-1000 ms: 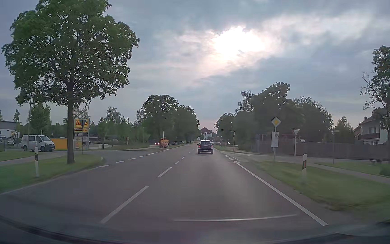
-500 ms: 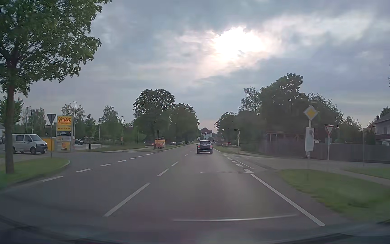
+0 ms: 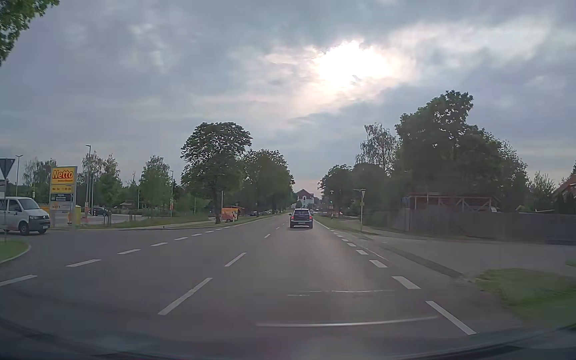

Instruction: Follow the waypoints while adhering to traffic rules and regulations

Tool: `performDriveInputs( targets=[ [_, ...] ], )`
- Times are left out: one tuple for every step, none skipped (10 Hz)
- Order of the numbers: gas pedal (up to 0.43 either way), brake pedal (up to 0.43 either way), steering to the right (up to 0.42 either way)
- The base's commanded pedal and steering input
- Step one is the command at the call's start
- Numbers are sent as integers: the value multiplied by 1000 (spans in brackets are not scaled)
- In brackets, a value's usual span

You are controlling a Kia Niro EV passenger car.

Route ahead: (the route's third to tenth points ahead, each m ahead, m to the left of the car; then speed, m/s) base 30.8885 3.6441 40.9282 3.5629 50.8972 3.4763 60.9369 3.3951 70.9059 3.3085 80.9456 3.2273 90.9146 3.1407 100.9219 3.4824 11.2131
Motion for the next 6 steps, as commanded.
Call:
performDriveInputs(
  targets=[
    [150,0,0],
    [138,0,0],
    [138,0,0],
    [138,0,0],
    [138,0,0],
    [138,0,0]
  ],
)
